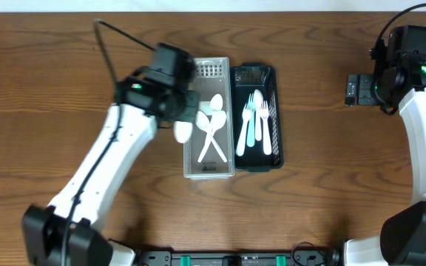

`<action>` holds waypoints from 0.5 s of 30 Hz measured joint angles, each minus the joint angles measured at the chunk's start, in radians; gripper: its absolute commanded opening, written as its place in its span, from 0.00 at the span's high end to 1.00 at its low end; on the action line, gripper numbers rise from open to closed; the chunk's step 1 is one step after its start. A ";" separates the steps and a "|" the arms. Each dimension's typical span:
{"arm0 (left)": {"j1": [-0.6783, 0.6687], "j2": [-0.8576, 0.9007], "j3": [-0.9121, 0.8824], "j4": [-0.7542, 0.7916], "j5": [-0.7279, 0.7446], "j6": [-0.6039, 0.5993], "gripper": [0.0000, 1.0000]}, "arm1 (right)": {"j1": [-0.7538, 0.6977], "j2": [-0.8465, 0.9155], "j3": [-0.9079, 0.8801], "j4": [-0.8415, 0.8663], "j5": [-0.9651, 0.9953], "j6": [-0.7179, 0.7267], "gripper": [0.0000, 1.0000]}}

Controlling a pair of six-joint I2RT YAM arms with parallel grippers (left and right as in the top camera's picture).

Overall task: Pack container
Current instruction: 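Place the last spoon into the clear basket and release it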

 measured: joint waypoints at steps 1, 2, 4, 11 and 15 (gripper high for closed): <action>-0.017 0.020 0.000 0.007 0.001 -0.029 0.94 | 0.000 0.000 0.000 0.000 0.000 0.000 0.01; -0.032 0.042 0.000 0.013 0.000 -0.055 0.94 | 0.000 0.000 0.000 0.001 0.000 0.000 0.01; -0.060 0.092 0.000 0.031 0.000 -0.097 0.94 | 0.000 0.000 0.000 0.004 0.000 0.000 0.01; -0.110 0.196 0.000 0.048 0.003 -0.152 0.59 | 0.000 0.000 0.000 0.007 0.000 0.000 0.01; -0.108 0.187 0.000 0.048 0.003 -0.145 0.42 | 0.000 0.000 0.000 0.018 0.000 0.000 0.02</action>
